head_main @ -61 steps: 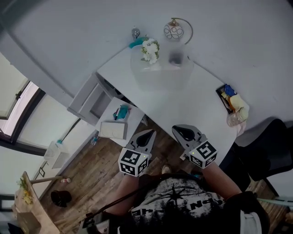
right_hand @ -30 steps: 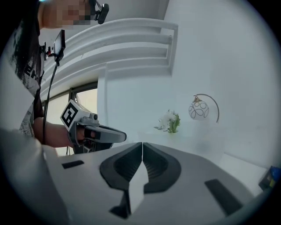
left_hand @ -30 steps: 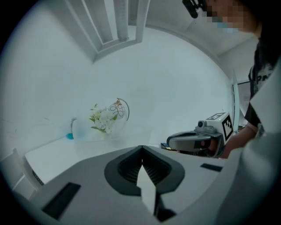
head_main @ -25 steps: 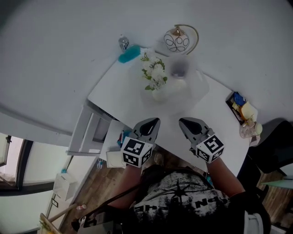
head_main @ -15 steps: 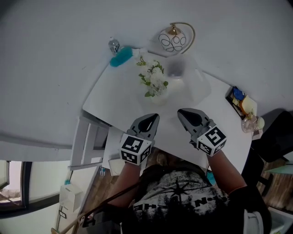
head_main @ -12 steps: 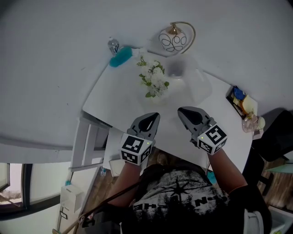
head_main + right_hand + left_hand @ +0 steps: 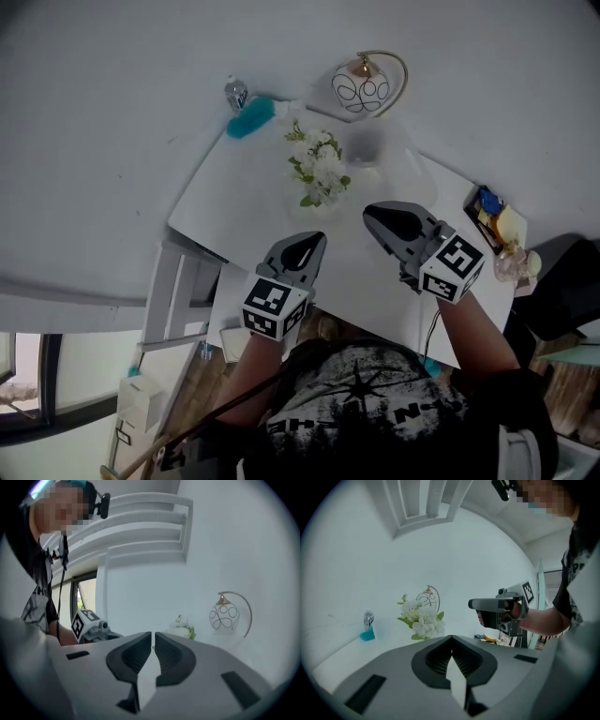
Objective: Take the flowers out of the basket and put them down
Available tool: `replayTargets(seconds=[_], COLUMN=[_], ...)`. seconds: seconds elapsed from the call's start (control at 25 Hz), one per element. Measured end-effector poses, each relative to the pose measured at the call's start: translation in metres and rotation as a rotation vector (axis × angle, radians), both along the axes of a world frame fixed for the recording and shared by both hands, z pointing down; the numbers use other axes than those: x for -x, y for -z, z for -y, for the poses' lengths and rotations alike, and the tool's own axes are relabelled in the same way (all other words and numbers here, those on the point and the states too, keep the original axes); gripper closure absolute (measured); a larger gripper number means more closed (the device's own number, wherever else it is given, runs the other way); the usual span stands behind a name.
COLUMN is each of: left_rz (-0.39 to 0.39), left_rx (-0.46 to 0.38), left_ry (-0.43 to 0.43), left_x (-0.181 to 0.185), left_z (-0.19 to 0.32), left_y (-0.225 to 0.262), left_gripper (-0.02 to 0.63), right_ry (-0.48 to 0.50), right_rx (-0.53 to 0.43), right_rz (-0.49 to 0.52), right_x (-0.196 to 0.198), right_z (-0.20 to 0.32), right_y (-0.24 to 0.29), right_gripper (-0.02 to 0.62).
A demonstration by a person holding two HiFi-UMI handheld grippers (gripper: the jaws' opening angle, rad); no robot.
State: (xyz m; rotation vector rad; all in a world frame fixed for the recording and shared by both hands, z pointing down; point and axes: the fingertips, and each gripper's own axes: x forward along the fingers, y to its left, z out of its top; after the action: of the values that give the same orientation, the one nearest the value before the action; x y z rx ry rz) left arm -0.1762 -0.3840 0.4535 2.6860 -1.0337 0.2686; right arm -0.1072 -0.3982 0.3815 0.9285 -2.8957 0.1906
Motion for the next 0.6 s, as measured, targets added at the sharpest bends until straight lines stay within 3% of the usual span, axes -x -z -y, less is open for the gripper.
replayTargets(seconds=[0.08,0.32,0.6], left_rz=[0.002,-0.004,0.002], left_rx=[0.000,0.016,0.021], left_ry=[0.007,0.015,0.020], left_x=[0.001,0.001,0.003], left_z=[0.001,0.003,0.011], left_y=[-0.001,-0.002,0.003], left_gripper=[0.595,0.595,0.595], right_ry=[0.032,0.071,0.141], right_rx=[0.014,-0.078,-0.069], right_rz=[0.029,-0.101,-0.246], right_x=[0.001,0.000,0.006], right_z=[0.007,0.039,0.071], right_y=[0.014,0.029,0.000], right_gripper=[0.575,0.569,0.450])
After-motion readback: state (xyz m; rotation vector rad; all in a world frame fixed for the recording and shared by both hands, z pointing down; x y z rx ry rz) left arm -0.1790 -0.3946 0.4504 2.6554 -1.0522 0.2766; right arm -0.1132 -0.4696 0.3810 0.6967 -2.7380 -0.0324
